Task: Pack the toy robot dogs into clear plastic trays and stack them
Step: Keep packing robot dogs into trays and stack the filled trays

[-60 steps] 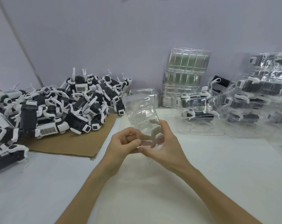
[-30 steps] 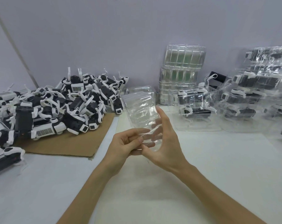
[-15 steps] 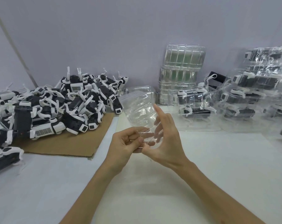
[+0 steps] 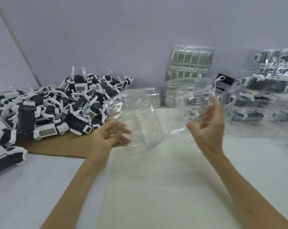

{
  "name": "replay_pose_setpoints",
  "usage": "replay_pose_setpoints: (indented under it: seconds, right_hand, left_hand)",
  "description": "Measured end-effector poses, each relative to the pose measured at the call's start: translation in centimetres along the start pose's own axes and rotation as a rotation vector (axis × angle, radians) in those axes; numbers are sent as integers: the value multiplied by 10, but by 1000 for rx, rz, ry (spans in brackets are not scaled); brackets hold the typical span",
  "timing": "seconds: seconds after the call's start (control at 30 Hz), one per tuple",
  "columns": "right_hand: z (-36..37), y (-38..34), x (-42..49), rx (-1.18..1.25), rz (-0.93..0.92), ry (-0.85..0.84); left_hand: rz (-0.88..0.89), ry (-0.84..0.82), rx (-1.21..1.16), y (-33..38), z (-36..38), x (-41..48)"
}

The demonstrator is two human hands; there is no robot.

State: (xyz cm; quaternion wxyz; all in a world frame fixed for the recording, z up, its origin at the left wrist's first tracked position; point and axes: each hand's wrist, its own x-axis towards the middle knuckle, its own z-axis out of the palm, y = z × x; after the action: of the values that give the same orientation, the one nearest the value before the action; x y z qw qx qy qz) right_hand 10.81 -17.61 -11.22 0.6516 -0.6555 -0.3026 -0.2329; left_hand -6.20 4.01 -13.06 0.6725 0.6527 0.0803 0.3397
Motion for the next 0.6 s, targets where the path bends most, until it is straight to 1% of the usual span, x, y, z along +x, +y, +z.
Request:
replay_pose_setpoints:
  seconds: [0.03,0.1,0.17,0.27,0.33,0.43,0.53,0.6]
  right_hand:
    - [-9,2,6,7,33,36]
    - [-13,0,10,-11,22,23]
    - [-4,-7,5,-71,-86,-83]
    - [8,-17,-6,-173,-256,-311]
    - [10,-18,-10,-277,-311,-437]
    - [9,-16,-12,-445,-323,-590]
    - [5,-12,-8,-606,-287,-770]
    - [6,-12,-12,-672,-268,-902]
  left_hand:
    - [-11,79,-66,2,-8,4]
    - [-51,185,-243,2,-16,9]
    - [-71,220,-352,1,-19,10]
    - [-57,262,-482,7,-25,11]
    - [-22,278,-474,10,-29,12]
    - [23,294,-441,11,-34,13]
    - [36,333,-446,14,-40,13]
    - [34,339,-437,15,-43,12]
